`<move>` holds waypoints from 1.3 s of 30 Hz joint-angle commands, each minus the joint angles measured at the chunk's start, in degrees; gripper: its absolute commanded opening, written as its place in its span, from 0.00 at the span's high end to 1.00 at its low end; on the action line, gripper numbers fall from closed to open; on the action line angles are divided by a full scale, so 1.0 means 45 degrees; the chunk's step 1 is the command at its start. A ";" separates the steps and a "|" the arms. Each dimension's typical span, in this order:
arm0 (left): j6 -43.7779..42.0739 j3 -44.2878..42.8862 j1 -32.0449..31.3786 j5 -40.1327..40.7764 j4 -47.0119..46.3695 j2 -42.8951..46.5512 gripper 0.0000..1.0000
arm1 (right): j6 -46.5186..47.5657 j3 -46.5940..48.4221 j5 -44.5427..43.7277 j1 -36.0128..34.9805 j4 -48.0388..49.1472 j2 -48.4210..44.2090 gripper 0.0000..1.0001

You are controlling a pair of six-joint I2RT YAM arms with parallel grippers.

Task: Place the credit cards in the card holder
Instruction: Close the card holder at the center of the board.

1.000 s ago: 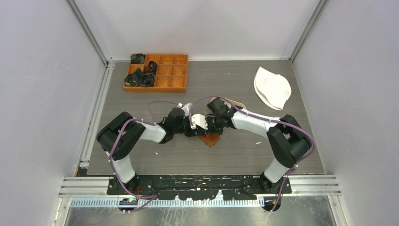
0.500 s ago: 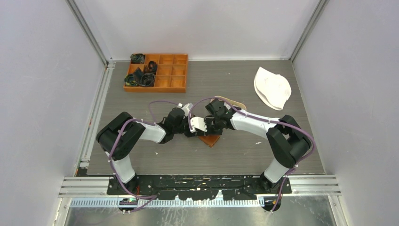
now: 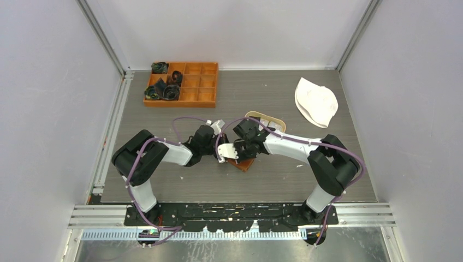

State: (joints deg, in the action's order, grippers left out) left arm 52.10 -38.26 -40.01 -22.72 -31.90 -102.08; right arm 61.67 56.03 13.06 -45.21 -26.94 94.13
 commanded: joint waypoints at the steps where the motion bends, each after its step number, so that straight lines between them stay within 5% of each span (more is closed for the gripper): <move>1: -0.0249 0.0224 -0.0002 0.0001 0.0043 0.0392 0.96 | 0.0736 -0.0434 -0.0009 -0.0461 -0.1572 0.0657 0.99; 39: -0.0030 0.0592 0.0549 -0.0752 -0.0470 0.0720 0.97 | 0.0825 -0.1259 -0.1740 -0.2228 -0.2871 0.1963 0.99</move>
State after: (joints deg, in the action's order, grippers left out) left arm 52.14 -35.94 -37.85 -24.97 -32.73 -100.79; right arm 66.13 55.55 -2.50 -53.93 -28.36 96.57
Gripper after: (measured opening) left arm 0.034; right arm 0.029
